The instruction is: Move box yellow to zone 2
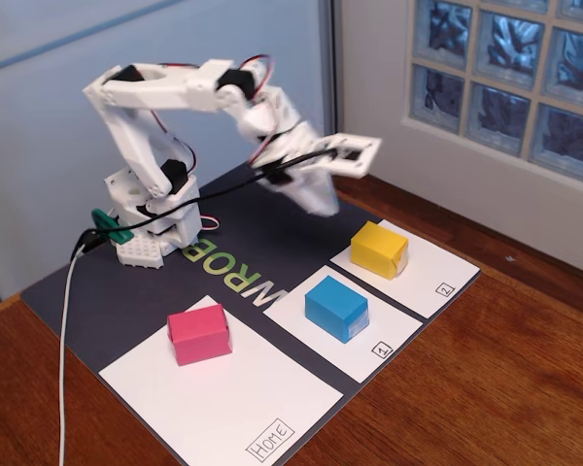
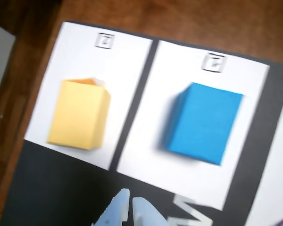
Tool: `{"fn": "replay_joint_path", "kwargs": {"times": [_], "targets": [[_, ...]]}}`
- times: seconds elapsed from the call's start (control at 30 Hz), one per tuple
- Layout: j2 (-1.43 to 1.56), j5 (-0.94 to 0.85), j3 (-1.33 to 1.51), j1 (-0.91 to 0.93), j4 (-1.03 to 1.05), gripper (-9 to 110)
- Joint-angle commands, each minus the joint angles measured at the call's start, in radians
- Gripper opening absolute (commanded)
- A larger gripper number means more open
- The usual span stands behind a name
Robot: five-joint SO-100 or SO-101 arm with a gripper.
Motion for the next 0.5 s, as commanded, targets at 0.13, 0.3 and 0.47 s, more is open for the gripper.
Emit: {"fn": "replay_joint_path", "kwargs": {"times": [0.13, 0.3, 0.47], "targets": [[0.239, -0.143, 0.16, 0.089, 0.011, -1], [0.376, -0.221, 0.227, 0.161, 0.11, -1], [0.472, -0.264, 0.255, 0.242, 0.225, -1]]}}
